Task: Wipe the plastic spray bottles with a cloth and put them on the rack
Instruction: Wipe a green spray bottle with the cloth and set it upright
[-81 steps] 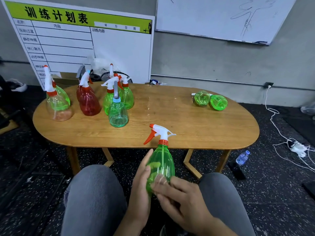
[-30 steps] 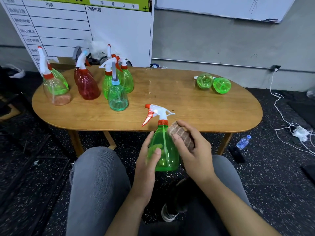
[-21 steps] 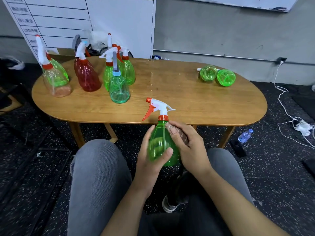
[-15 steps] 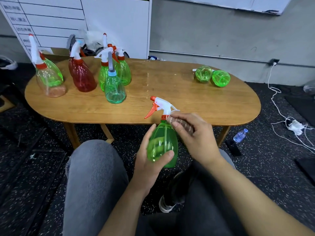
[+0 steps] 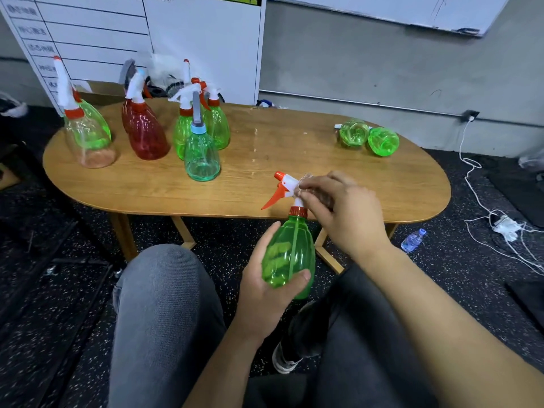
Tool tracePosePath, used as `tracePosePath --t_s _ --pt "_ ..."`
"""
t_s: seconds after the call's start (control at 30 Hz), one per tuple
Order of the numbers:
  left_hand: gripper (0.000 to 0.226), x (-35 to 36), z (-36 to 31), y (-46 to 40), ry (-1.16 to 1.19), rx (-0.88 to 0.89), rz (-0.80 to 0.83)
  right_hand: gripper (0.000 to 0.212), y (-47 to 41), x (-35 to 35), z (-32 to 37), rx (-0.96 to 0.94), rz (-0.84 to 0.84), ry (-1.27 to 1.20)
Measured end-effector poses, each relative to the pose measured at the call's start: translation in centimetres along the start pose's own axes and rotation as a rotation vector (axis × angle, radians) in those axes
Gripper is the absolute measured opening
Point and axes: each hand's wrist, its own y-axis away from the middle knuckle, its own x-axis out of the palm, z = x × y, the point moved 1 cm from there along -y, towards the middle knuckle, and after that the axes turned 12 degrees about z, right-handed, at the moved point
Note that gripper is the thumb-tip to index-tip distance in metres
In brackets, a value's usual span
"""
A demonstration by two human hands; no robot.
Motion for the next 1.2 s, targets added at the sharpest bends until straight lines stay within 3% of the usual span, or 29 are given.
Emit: tracePosePath --t_s 0.13,0.27,0.4,0.57,0.77,0.9,1.03,1.2 --pt "0.086 0.0 0.2 0.0 0.036 -0.003 -0.015 0.024 0.0 0.5 0.7 -0.099 0.153 -0.036" --pt "0.086 0.2 0.1 0.0 0.023 0.001 0.022 0.025 -0.9 -0.2 0.1 0.009 0.004 0.008" --pt "0.085 -0.1 0.3 0.0 0.035 0.001 0.014 0.025 -0.9 0.5 1.0 -0.114 0.122 0.016" --pt "0.083 -0.1 0.1 0.1 0.001 0.003 0.037 0.030 -2.3 -0.1 0.6 0.012 0.013 0.017" --pt "0.078 0.1 -0.1 0.0 0.020 -0.007 0.033 0.035 -1.0 1.5 2.9 -0.239 0.208 0.022" --pt "0.084 0.1 0.0 0.1 -0.005 -0.015 0.053 0.027 -2.1 0.3 1.4 -0.052 0.019 0.045" --pt "0.083 0.0 0.1 0.2 -0.006 -0.008 0.047 0.027 -1.9 0.3 1.3 -0.084 0.100 0.036" --pt "0.084 0.1 0.0 0.2 -0.001 -0.002 0.063 0.027 -1.6 -0.1 0.5 0.009 0.026 0.006"
